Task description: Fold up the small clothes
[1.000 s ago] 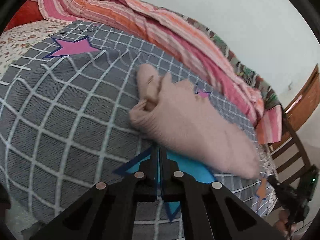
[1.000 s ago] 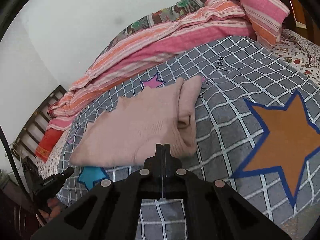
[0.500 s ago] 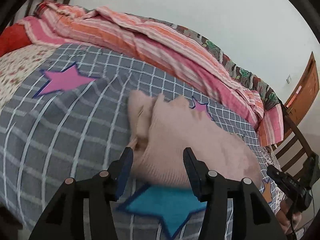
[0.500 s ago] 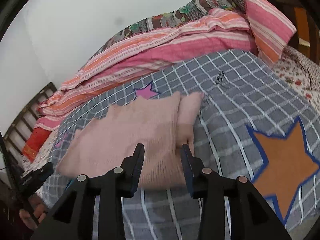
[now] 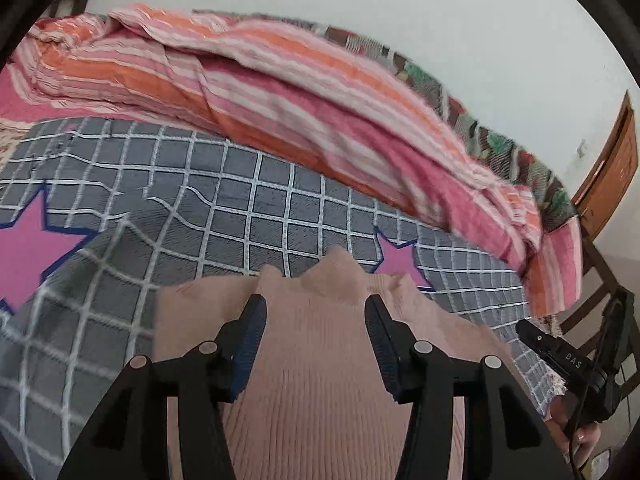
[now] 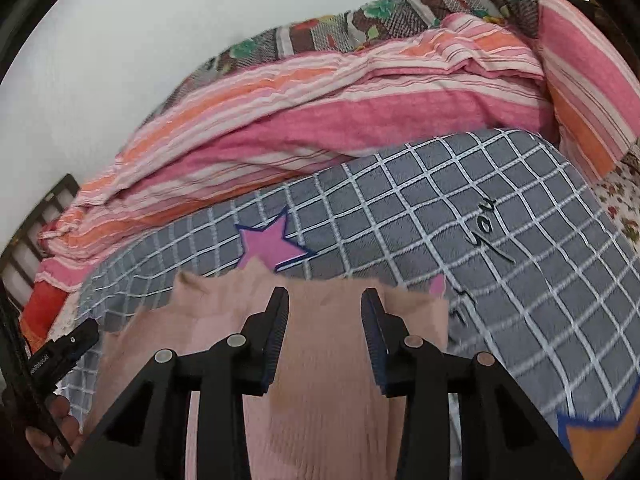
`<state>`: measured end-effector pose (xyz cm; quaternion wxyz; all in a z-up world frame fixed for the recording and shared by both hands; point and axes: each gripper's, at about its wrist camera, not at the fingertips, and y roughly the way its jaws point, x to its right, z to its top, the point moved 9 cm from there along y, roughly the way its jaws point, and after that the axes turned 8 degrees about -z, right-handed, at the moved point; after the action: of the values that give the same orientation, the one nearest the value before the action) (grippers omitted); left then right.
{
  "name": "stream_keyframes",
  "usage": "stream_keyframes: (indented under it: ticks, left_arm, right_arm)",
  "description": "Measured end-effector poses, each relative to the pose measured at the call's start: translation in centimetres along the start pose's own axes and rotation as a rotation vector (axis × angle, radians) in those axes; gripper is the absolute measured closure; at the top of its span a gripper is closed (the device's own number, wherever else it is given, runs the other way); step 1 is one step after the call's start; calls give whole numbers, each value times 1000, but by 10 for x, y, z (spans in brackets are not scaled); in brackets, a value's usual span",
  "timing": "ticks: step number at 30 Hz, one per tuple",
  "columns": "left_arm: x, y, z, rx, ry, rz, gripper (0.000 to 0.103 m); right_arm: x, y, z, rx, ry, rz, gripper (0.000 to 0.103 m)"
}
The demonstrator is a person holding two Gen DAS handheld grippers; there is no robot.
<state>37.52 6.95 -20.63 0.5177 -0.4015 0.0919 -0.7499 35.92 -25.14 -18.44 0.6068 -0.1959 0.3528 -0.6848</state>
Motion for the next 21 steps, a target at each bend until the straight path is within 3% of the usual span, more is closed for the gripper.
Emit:
stream_keyframes:
  ticks: [5, 8, 10, 12, 13, 14, 15, 16, 21]
  left_arm:
    - [-25, 29, -12, -61, 3, 128, 61]
    - [-36, 40, -24, -108, -37, 147, 71]
    - [-39, 37, -24, -79, -48, 147, 74]
    - [-42, 36, -24, -77, -58, 151, 84]
    - [-45, 36, -25, -76, -68, 148, 95]
    - [-46, 36, -26, -76, -80, 135, 96]
    - [-49, 34, -25, -66, -97, 127, 96]
    - [-51, 29, -24, -48, -109, 126, 96]
    - [-55, 9, -16, 25, -100, 159, 96]
  right_arm:
    - [24, 32, -17, -88, 6, -88, 66]
    - [30, 42, -25, -138, 23, -59, 66]
    - [29, 46, -29, -154, 10, -63, 66]
    - [24, 48, -32, -158, -26, -72, 66]
    - [21, 49, -33, -159, -44, -74, 66]
    - [18, 50, -35, -162, -62, -75, 66]
    - [15, 51, -35, -161, -74, -71, 75]
    - [11, 50, -35, -154, -83, -54, 95]
    - [-1, 33, -19, -69, -78, -5, 97]
